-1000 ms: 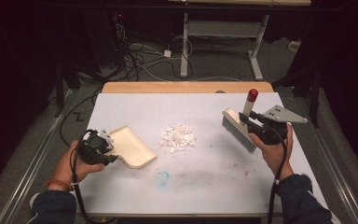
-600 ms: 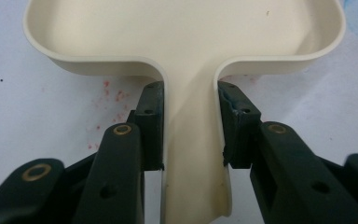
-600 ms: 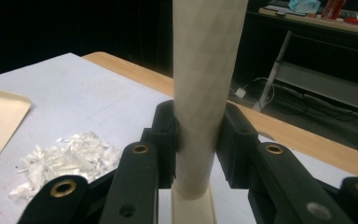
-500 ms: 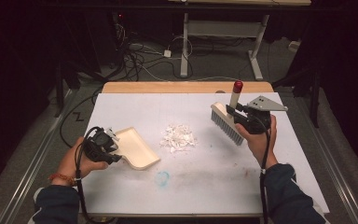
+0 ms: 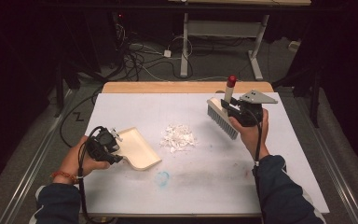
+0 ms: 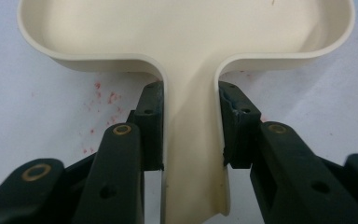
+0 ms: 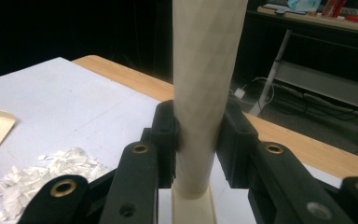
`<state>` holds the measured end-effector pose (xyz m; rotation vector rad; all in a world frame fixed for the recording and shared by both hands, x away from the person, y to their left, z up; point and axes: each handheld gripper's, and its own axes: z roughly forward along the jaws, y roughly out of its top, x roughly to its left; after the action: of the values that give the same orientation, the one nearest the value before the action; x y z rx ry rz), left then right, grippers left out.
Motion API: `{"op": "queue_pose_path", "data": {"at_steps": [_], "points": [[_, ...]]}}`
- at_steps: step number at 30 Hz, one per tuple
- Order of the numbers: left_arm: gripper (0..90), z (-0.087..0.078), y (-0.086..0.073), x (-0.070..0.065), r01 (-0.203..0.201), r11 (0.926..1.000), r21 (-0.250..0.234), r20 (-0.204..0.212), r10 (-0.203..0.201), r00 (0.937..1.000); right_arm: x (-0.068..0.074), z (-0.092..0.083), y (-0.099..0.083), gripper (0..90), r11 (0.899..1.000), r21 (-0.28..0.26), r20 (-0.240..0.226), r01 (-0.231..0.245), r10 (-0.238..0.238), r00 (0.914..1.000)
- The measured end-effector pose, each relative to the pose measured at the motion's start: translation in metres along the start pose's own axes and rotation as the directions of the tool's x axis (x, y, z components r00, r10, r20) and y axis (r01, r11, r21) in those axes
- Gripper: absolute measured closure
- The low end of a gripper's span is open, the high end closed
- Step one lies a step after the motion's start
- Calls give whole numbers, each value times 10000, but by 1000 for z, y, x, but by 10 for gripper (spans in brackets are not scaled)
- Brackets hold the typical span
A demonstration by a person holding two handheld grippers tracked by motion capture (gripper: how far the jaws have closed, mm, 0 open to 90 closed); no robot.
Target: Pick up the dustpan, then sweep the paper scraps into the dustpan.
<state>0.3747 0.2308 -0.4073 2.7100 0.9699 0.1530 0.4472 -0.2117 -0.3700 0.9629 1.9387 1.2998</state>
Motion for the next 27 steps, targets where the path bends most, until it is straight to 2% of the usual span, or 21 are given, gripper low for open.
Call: {"op": "queue_pose_path", "data": {"at_steps": [3,8,11,18,19,21,22,24,25,26,27], "points": [[634,0,0,-1,-78,10000,15,25,78,10000,3,5,1,712,9999,14,-143,-101,101,9998],[634,0,2,-4,-270,9996,127,204,268,9994,15,13,7,712,9995,-212,116,226,-223,9997],[635,1,5,-6,-313,9992,233,248,307,9992,20,19,10,712,9994,-283,85,189,-187,9998],[635,4,15,-11,-542,9978,373,365,528,9979,38,40,7,712,9993,32,91,383,-383,9992],[634,5,17,-12,-566,9978,357,356,553,9978,45,46,6,712,9985,58,146,547,-547,9984],[635,6,20,-13,-626,9972,408,366,611,9975,48,48,5,712,9980,85,155,631,-632,9979],[635,6,21,-13,-659,9970,418,352,644,9973,54,54,3,712,9977,130,50,671,-672,9977],[635,7,22,-15,-669,9968,442,375,653,9972,57,56,2,712,9975,170,-26,689,-689,9976],[634,8,23,-15,-710,9964,462,369,693,9969,63,61,-1,712,9983,241,-285,534,-527,9982],[634,8,23,-16,-720,9963,476,373,703,9968,63,61,-1,712,9983,241,-285,534,-527,9982],[635,9,24,-16,-767,9956,540,360,748,9966,69,64,-2,713,9984,174,-417,543,-535,9977]]}}
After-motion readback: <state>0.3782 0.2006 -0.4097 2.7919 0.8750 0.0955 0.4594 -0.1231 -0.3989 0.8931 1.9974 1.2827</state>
